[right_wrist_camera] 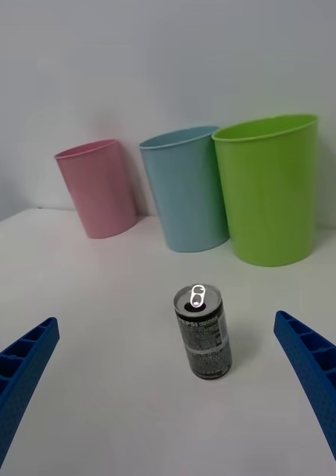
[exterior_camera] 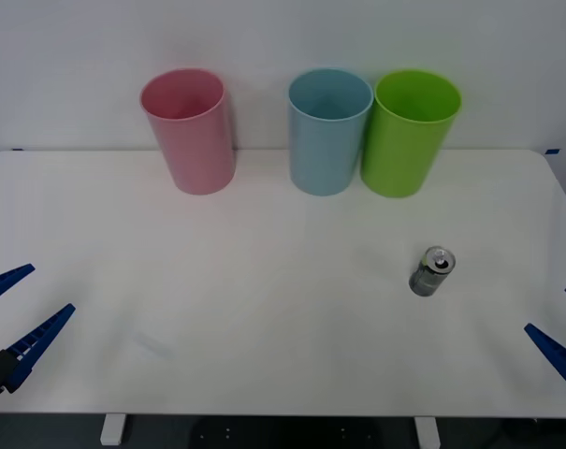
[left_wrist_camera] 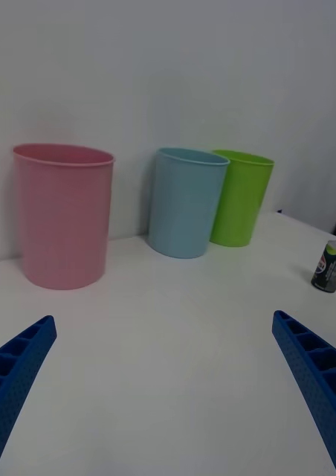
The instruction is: Grasp the object on the table and drop it into the matching bin: aluminum can to the light blue bin, PET bottle to the pink bin.
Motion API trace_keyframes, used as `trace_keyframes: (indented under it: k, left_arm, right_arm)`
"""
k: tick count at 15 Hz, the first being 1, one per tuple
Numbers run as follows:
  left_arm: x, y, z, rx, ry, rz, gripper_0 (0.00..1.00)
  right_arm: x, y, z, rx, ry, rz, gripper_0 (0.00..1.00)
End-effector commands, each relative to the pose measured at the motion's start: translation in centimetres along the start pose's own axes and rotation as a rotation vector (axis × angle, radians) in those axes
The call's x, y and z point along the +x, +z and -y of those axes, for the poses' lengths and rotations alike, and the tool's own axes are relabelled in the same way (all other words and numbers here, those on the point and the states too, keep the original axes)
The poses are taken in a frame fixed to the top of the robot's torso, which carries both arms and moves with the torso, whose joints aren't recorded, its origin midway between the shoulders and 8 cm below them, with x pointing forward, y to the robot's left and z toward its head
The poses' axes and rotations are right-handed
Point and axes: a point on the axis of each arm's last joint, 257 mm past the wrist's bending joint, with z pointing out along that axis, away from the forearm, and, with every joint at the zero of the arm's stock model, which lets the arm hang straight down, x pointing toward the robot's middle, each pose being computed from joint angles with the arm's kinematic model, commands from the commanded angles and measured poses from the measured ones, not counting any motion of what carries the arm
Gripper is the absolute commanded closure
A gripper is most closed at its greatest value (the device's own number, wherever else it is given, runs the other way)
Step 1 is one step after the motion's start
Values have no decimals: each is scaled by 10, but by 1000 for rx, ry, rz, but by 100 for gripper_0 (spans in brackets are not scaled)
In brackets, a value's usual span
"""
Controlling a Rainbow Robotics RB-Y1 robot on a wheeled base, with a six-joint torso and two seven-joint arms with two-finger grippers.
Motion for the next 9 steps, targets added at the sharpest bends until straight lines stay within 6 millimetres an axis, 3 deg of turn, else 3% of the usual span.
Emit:
trace_keyframes:
  k: [1,4,9]
  left_arm:
    - [0,0,0,0,0,0,0]
    - [0,0,0,0,0,0,0]
    - [0,0,0,0,0,0,0]
  right_arm:
    - [9,-11,1,20,-24,-25,0]
    - [24,-14,6,67,-116,-42,0]
    - [61,-17,8,94,-63,-78,0]
